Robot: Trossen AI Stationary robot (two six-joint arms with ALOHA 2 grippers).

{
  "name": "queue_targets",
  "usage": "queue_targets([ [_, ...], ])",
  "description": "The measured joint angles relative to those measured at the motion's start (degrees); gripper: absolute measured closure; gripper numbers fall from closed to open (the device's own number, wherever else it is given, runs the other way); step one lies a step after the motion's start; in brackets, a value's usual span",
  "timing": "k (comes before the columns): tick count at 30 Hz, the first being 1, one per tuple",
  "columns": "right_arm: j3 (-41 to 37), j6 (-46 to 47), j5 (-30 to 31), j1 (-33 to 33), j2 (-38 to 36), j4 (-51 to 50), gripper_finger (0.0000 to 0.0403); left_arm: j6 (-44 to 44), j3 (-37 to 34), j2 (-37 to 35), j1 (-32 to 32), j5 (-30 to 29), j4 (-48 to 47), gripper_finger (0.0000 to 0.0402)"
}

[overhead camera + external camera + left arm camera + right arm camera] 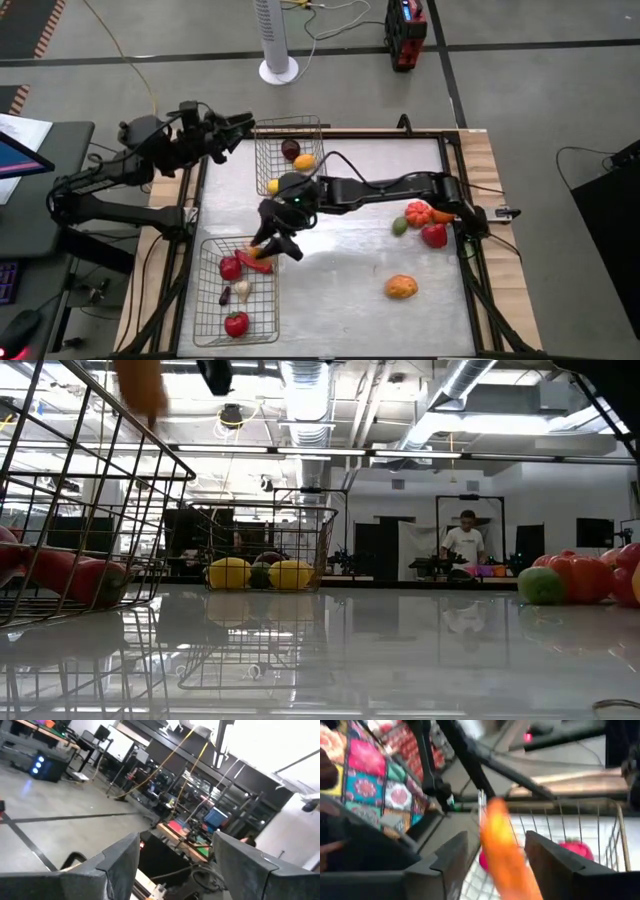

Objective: Sort produce into baskets
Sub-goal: Put the yellow pepper into the bottom wire basket, then put the green lemon into the top wire basket

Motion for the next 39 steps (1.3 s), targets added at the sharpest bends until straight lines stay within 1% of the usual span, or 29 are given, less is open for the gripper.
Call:
queue_targets([
  [3,0.9,-4.7,0.0,-0.5,-0.3,-6.4,0.0149,-1.7,0.0,0.1,-1.5,-0.8,0.1,0.0163],
  [6,1.2,-9.7,0.4,-1.4,-2.2,-14.0,0.0144,-2.5,0.0,0.7,-3.7,-2.5,0.2,0.0163],
  [9,1.4,-17.0,2.8,-3.1,-4.7,-25.6,0.0144,-3.1,0.0,2.0,-6.1,-4.4,0.5,0.0163],
  [11,1.4,-23.1,4.3,-4.5,-5.7,-36.3,0.0143,-3.8,0.0,2.9,-7.4,-5.1,0.5,0.0163],
  [15,1.2,-33.2,11.5,-6.4,-6.3,-55.4,0.0143,-5.5,0.0,5.5,-8.9,-5.5,0.6,0.0163],
  [18,1.2,-37.3,16.1,-6.9,-6.6,-65.2,0.0143,-5.4,0.0,7.3,-9.1,-5.4,0.5,0.0163],
  [21,0.2,-39.7,18.0,-7.4,-7.6,-72.5,0.0143,-5.3,0.0,8.7,-9.1,-4.7,0.6,0.0163],
  [25,-5.7,-36.9,17.8,-8.9,-13.0,-72.3,0.0143,-6.1,0.0,9.2,-9.1,-0.5,0.7,0.0163],
  [27,-9.2,-33.3,19.1,-9.9,-16.0,-71.8,0.0143,-5.0,0.0,9.0,-9.1,0.2,0.8,0.0163],
  [31,-19.3,-24.4,21.6,-11.1,-20.9,-64.6,0.0143,-0.1,0.0,9.1,-8.2,-0.7,1.3,0.0163],
  [33,-24.7,-19.9,22.9,-11.1,-23.7,-61.3,0.0143,3.9,0.0,9.1,-7.4,-0.1,3.2,0.0163],
  [36,-33.0,-14.0,25.5,-10.4,-28.0,-59.4,0.0143,7.8,0.1,10.2,-6.4,0.6,6.9,0.0163],
  [39,-41.1,-9.2,29.5,-9.0,-31.7,-57.6,0.0143,11.7,0.0,11.8,-6.0,0.6,8.4,0.0163],
])
